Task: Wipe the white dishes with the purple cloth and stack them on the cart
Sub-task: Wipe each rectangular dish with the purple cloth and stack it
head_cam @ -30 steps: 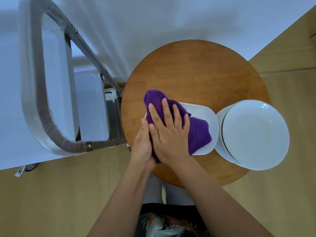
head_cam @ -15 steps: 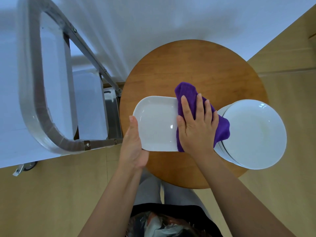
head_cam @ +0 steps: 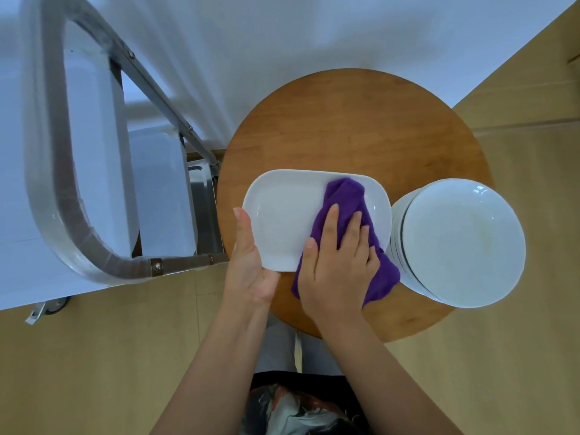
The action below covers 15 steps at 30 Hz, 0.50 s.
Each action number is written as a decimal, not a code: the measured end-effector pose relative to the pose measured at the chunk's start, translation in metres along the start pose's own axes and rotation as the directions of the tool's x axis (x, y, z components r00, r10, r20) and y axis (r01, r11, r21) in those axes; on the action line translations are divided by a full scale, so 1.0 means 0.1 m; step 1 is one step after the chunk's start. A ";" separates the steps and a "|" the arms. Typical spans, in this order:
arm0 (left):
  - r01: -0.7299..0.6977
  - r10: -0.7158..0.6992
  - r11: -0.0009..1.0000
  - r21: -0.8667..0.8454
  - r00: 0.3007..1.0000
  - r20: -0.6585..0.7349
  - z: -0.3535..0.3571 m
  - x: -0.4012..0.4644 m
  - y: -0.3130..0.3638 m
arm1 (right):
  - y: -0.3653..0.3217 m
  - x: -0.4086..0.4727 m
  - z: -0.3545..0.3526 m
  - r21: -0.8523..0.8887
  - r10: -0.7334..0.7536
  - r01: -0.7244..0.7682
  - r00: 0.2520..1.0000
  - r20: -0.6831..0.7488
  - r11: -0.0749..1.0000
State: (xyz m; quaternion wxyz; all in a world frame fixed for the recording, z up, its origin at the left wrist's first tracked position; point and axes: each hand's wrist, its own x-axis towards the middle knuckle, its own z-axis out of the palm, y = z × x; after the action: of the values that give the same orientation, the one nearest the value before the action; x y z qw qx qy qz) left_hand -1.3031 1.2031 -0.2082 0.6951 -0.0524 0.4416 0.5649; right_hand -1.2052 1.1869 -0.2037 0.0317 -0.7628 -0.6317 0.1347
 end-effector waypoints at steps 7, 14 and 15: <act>0.094 -0.093 0.991 0.098 0.996 -0.018 0.00 -0.04 -0.05 | -0.21 0.01 0.03 0.104 -0.373 0.369 0.927 0.025 0.924; 0.090 -0.076 0.985 0.145 0.992 -0.100 -0.13 0.01 0.17 | -0.05 0.03 0.01 0.319 -0.646 0.599 0.762 0.058 0.735; 0.100 -0.089 0.987 0.129 0.992 -0.095 -0.15 0.01 0.20 | 0.01 0.05 0.02 0.292 -0.706 0.664 0.705 0.061 0.688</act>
State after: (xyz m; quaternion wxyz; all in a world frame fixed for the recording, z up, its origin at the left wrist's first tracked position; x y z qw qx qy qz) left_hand -1.3280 1.2026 -0.2095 0.7027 -0.0517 0.5059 0.4975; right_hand -1.2037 1.1912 -0.2068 0.1213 -0.4460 -0.8493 0.2550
